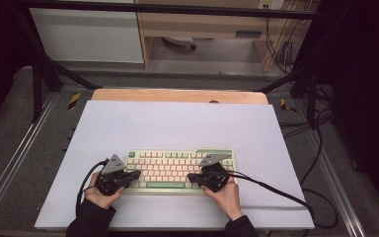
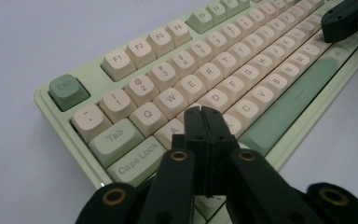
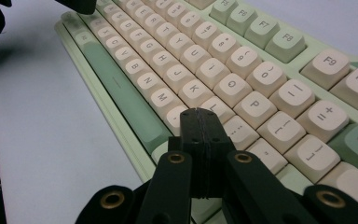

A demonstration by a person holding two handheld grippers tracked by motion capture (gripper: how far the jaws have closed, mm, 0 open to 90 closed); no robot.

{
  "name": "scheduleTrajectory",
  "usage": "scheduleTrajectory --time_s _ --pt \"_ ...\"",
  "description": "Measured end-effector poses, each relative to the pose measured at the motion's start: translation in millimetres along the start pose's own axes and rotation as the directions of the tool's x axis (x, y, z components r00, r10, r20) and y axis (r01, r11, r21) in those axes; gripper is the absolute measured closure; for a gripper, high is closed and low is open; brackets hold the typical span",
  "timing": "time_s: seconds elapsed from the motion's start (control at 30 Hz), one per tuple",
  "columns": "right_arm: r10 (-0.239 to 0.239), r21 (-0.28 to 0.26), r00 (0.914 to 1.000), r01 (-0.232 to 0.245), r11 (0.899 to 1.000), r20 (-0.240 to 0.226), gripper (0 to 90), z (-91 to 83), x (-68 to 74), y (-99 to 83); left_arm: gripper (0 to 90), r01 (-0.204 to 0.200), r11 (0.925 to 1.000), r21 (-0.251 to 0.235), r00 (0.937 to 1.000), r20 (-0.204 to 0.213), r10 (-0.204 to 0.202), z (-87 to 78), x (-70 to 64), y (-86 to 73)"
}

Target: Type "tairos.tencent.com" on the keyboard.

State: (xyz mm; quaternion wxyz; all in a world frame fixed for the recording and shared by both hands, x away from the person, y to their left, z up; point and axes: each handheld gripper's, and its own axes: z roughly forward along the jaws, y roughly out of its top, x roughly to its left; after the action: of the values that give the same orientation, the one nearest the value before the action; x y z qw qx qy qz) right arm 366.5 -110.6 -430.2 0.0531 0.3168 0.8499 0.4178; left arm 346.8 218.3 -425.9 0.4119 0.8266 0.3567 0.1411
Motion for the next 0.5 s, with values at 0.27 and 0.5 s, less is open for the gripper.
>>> scheduleTrajectory --time_s 0.27,0.5 --pt "0.002 -0.003 1.0000 -0.002 1.000 0.002 90.0 0.4 0.4 -0.2 89.6 -0.002 1.0000 0.003 1.0000 0.000 0.002 0.9 -0.3 -0.4" --pt "-0.005 0.003 1.0000 0.005 1.000 0.001 90.0 1.3 0.1 -0.8 89.6 0.000 1.0000 0.001 1.0000 -0.001 0.000 0.4 0.0 -0.3"
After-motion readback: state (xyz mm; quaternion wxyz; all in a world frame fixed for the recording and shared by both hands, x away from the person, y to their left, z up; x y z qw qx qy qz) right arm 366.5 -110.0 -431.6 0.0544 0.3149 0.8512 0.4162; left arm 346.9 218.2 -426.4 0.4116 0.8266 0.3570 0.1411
